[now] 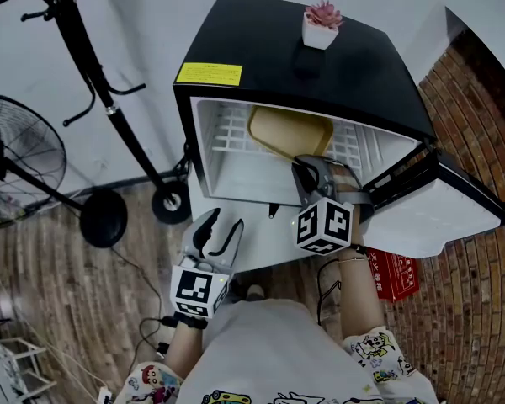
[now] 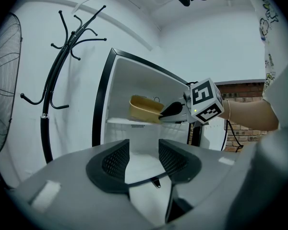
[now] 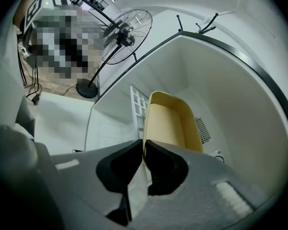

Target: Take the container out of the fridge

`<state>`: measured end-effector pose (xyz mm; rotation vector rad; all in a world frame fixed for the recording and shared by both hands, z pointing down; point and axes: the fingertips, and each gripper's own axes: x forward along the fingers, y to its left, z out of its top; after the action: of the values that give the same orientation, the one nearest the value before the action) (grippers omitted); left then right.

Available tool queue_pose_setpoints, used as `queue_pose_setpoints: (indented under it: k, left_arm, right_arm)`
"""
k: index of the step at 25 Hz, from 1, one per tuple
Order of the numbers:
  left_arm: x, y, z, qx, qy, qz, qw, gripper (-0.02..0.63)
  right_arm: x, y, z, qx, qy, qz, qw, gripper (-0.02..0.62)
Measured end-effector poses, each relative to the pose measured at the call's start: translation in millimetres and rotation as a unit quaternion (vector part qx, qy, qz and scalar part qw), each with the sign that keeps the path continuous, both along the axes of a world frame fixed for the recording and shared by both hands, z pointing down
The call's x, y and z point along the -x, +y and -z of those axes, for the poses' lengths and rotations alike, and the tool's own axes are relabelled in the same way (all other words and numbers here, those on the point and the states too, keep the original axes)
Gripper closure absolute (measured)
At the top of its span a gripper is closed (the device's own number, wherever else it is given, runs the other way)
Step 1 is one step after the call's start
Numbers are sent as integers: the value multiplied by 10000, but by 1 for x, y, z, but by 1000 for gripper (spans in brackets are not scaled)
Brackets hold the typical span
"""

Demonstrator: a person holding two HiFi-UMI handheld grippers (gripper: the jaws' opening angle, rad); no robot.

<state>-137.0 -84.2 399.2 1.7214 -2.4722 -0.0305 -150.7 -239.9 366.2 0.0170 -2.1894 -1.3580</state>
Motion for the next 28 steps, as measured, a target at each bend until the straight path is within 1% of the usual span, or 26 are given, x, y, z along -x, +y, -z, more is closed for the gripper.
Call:
queue_pose_setpoints:
  k: [6,20,28]
  left_arm:
    - [-2,4,1,17,-42,46,10000,422]
    - [-9,15,7,23,-135,194,9997,422]
    - [-19,22,13,-7,-236,339,9991,422]
  right_arm:
    - [-5,1,-3,-14,45,14,10000,577]
    - [-21,9,8,12,-94,80,9999,577]
    - [-34,21,15,75,-221,248,9994,577]
